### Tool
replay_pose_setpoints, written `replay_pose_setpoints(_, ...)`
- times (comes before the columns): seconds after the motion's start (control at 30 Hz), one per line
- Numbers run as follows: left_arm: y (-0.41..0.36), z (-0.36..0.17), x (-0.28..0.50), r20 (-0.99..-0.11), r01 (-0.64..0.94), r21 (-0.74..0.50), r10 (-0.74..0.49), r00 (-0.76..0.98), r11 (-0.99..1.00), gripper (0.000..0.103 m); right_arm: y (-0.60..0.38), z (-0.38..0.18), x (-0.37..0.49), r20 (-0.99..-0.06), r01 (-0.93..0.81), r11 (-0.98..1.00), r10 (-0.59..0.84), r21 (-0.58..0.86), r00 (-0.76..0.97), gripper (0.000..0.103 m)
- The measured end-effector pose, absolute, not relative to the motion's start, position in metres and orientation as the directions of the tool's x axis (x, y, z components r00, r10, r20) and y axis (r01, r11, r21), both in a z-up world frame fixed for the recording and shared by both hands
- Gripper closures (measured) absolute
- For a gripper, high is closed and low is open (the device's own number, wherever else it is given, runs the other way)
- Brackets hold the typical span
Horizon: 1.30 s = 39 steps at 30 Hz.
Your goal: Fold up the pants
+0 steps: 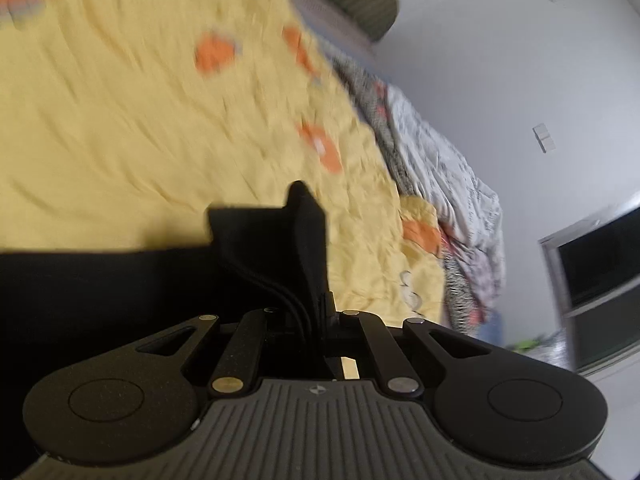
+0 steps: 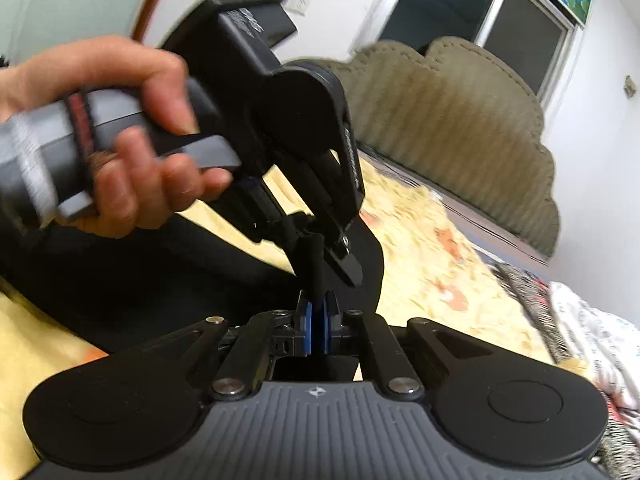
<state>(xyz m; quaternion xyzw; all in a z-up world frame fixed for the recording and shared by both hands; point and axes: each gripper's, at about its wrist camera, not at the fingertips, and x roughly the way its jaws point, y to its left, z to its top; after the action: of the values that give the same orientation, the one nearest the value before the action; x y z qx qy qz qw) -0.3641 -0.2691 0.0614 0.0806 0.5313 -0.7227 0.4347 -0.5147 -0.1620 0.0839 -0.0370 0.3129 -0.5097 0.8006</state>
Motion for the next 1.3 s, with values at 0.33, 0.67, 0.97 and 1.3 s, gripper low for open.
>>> replay_pose_setpoints(0.33, -0.157, 0.07, -0.257, -0.711, 0.896, -0.435, -0.644, -0.282, 0.088, 0.096, -0.124, 0.075, -0.432, -0.527, 0.63, 0.748, -0.628, -0.208, 0.572, 0.098)
replay_pose_setpoints(0.67, -0.146, 0.041, -0.211, -0.784, 0.892, -0.398, -0.585, -0.209, 0.214, 0.055, -0.122, 0.059, -0.418, -0.666, 0.529, 0.828, -0.503, -0.188, 0.55, 0.093)
replay_pose_setpoints(0.97, -0.154, 0.086, -0.213, -0.72, 0.937, -0.299, -0.688, -0.096, 0.182, 0.038, -0.172, 0.06, -0.459, -0.666, 0.723, 0.688, -0.508, 0.068, 0.546, 0.093)
replay_pose_setpoints(1.3, -0.159, 0.063, -0.185, -0.771, 0.885, -0.395, -0.613, -0.174, 0.247, 0.028, -0.093, 0.053, -0.423, -0.62, 0.519, 0.827, -0.527, -0.217, 0.581, 0.044)
